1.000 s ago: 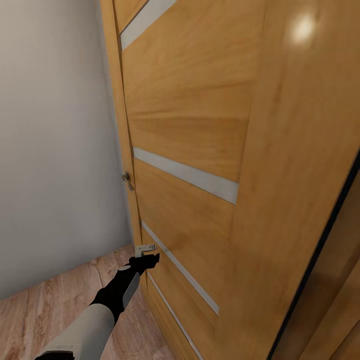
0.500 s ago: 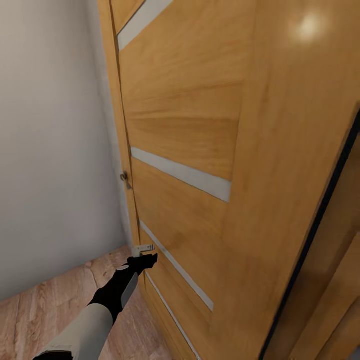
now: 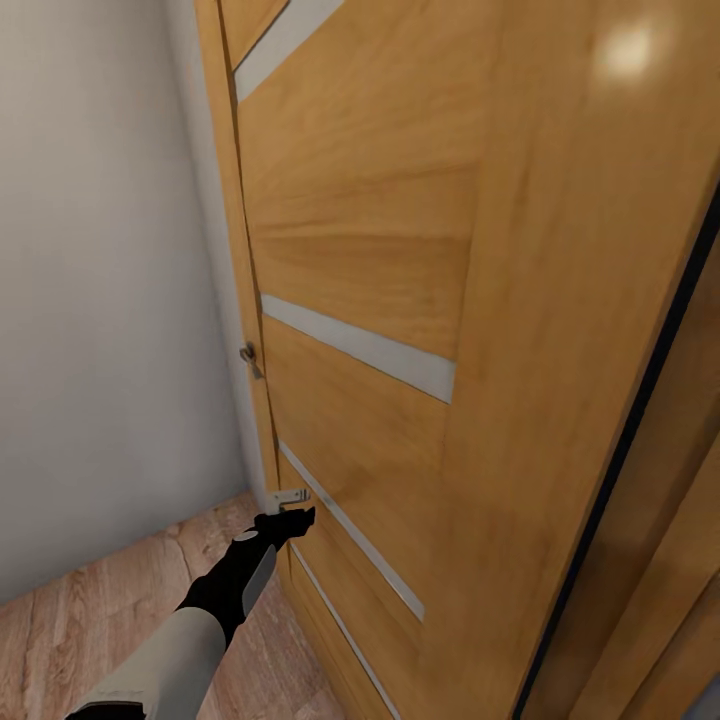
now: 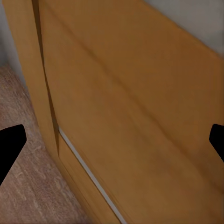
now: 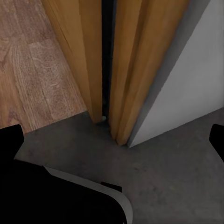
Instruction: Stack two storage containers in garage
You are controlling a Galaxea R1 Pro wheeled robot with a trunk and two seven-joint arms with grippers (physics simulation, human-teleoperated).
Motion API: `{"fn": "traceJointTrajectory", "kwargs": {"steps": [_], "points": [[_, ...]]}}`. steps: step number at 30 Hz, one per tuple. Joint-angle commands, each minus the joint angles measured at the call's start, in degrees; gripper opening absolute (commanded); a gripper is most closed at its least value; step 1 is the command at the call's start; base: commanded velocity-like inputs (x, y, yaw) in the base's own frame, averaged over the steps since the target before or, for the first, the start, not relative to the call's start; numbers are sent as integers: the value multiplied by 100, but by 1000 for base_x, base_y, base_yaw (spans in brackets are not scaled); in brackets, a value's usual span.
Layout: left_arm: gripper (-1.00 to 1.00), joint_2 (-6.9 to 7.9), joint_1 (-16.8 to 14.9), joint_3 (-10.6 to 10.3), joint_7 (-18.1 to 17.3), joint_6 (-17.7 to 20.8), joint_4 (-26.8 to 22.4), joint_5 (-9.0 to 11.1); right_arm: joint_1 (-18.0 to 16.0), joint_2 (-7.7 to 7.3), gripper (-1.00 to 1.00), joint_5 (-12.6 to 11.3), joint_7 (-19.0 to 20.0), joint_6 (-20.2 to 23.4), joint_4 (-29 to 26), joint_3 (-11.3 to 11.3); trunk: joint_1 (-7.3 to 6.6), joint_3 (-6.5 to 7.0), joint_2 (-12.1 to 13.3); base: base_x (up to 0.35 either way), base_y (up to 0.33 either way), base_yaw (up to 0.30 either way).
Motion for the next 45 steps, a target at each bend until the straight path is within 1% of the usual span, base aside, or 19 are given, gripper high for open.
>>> {"fn": "traceJointTrajectory", "kwargs": {"steps": [1, 9, 10, 11, 18, 22, 31, 45], "points": [[100, -90, 2, 6, -35, 35, -18, 100, 2, -2, 100, -21, 4, -9, -7, 32, 1, -4, -2, 0, 0, -1], [100, -90, -1, 5, -35, 35, -18, 100, 2, -2, 100, -20, 11, -9, -7, 41, 1, -4, -2, 0, 0, 0], [100, -40, -34, 52, 9, 16, -45, 69, -32, 31, 100, -4, 31, 25, 26, 73, 0, -5, -1, 0, 0, 0], [100, -65, -26, 50, 18, -3, -60, 37, -64, 64, 100, -5, 25, 57, 58, 72, 0, -5, -1, 0, 0, 0], [100, -102, 6, 30, 104, -61, -106, -220, -292, 289, 100, -4, 26, 68, 89, 70, 0, -5, -1, 0, 0, 0], [100, -123, 18, 28, 153, -75, -125, -351, -416, 295, 100, -3, 29, 72, 89, 74, 0, -5, -1, 0, 0, 0], [100, -152, 29, 26, 299, -79, -123, -587, -420, 297, 100, -2, 30, 76, 89, 76, 0, -5, -1, 0, 0, 0], [100, -152, 34, 27, 318, -79, -123, -547, -420, 297, 100, -2, 30, 76, 89, 77, 0, -5, -1, 0, 0, 0]]}}
